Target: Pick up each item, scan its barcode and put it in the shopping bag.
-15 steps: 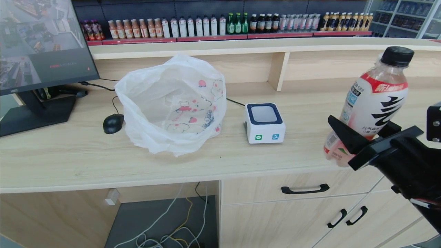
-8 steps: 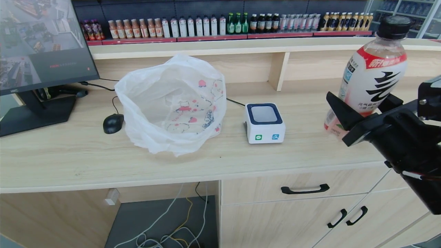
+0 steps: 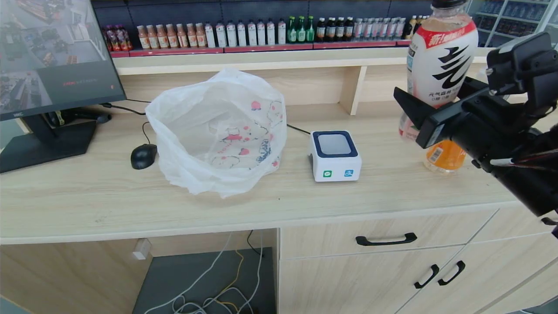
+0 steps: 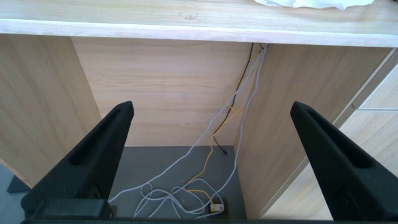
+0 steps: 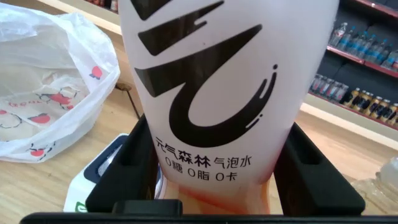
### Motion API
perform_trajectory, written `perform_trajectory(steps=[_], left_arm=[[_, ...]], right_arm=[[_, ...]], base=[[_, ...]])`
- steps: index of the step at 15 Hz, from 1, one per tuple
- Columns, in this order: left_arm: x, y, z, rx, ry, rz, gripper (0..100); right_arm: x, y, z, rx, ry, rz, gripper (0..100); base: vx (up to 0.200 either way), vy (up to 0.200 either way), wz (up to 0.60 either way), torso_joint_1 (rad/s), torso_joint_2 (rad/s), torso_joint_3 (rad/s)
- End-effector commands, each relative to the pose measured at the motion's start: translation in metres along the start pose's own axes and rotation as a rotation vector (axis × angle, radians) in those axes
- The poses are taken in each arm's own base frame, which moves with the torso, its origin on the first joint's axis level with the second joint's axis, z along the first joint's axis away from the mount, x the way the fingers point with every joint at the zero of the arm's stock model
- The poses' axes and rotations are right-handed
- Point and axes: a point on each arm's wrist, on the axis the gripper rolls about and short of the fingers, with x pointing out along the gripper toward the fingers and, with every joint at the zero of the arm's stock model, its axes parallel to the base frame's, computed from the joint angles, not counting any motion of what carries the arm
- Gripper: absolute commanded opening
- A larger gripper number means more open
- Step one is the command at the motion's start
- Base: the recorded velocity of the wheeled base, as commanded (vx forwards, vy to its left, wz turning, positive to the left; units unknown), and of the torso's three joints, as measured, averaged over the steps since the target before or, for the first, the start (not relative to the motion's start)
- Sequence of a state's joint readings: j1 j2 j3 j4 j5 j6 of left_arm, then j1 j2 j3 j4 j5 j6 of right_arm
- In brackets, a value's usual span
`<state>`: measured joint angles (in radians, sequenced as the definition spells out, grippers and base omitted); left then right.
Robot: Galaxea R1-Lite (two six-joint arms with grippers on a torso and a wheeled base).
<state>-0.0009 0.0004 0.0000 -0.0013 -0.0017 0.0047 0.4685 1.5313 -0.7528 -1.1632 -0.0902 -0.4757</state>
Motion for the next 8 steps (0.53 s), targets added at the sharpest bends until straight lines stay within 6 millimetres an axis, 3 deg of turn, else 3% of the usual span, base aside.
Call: perform_trajectory(steps=[1,4,8], left_arm=[[0.0,0.0,0.0,0.0,-0.001,-0.001,100],[0.0,0.0,0.0,0.0,-0.001,-0.001,100],[0.0,0.0,0.0,0.0,-0.001,-0.001,100]], right_arm=[[0.009,0.001,0.01,-0.005,-0.024,0.009,0],[0.038,0.006,0.017,-0.002,-0.056,0.022,0],[0.057,0.017,0.004,-0.027,-0.047,0.056,0]], base=[[0.0,0.0,0.0,0.0,0.0,0.0],[0.0,0.0,0.0,0.0,0.0,0.0],[0.0,0.0,0.0,0.0,0.0,0.0]])
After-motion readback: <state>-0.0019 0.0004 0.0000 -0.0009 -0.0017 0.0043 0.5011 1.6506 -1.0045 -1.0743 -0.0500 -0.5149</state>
